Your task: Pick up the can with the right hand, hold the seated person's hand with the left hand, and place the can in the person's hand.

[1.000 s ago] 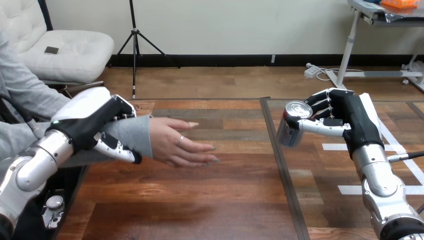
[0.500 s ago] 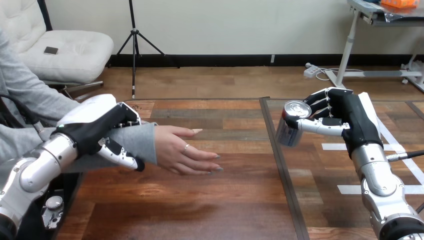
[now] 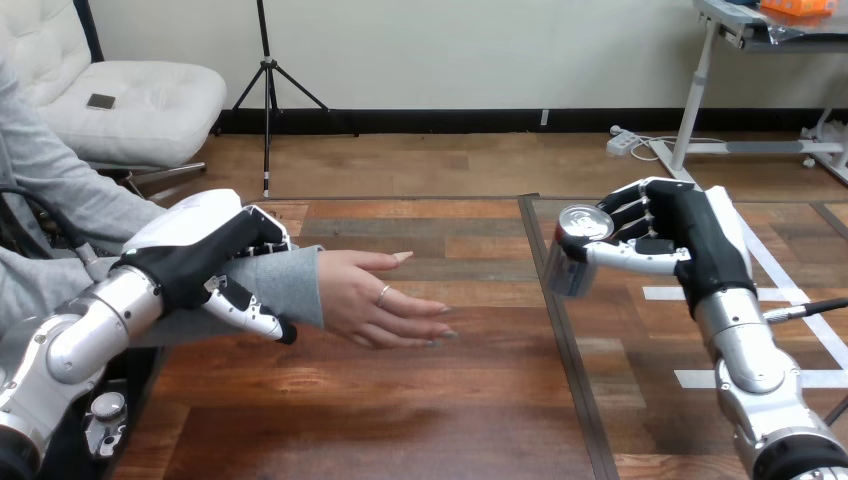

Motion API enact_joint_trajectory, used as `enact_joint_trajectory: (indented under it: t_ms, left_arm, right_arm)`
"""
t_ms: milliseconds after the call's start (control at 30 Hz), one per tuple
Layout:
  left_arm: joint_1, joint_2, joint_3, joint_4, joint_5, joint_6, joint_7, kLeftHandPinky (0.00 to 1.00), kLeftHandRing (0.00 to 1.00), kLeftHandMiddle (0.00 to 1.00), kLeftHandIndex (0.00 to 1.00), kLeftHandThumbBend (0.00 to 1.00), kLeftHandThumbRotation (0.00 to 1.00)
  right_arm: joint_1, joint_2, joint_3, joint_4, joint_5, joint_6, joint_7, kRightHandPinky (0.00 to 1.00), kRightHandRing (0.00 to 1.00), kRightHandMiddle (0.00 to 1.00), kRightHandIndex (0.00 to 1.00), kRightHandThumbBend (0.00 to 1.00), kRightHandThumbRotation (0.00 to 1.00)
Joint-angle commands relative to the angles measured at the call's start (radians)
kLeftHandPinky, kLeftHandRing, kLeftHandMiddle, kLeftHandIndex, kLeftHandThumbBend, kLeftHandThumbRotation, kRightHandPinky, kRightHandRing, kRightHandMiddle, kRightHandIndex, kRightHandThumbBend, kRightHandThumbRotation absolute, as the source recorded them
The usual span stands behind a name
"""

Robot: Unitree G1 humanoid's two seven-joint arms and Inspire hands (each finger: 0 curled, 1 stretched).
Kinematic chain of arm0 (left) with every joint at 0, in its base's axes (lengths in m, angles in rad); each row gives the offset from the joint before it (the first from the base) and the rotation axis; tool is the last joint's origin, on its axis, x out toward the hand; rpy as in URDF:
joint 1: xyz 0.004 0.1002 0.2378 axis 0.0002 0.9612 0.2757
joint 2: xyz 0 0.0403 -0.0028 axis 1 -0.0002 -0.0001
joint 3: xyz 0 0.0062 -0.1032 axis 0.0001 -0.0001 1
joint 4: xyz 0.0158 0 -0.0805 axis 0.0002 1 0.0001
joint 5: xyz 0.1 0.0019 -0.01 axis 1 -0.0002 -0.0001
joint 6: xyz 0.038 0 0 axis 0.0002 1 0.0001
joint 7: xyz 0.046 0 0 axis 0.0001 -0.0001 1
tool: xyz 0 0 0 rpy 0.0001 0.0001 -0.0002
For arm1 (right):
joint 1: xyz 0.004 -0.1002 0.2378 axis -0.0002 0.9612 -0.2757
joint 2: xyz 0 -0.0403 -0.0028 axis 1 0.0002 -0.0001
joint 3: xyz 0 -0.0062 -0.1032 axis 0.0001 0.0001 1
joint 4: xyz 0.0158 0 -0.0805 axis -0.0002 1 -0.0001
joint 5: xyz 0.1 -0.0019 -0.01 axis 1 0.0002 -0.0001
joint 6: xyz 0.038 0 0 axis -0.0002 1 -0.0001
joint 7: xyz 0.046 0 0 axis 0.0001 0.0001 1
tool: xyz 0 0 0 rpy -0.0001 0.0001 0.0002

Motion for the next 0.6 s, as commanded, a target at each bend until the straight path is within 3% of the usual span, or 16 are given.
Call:
enact_joint_trajectory:
  t_ms: [0,567]
  left_arm:
    - [-0.05,-0.005,0.041,-0.073,-0.042,0.002,0.002,0.21,0.28,0.35,0.36,0.81,0.0]
    - [-0.042,-0.01,0.049,-0.097,-0.052,0.019,-0.013,0.21,0.28,0.35,0.37,0.8,0.0]
  right_arm:
    - [-0.139,0.02,0.006,-0.058,0.001,-0.028,0.002,0.35,0.37,0.42,0.43,0.8,0.0]
    - [-0.15,0.057,0.017,-0.054,-0.005,-0.042,0.005,0.33,0.35,0.41,0.43,0.8,0.0]
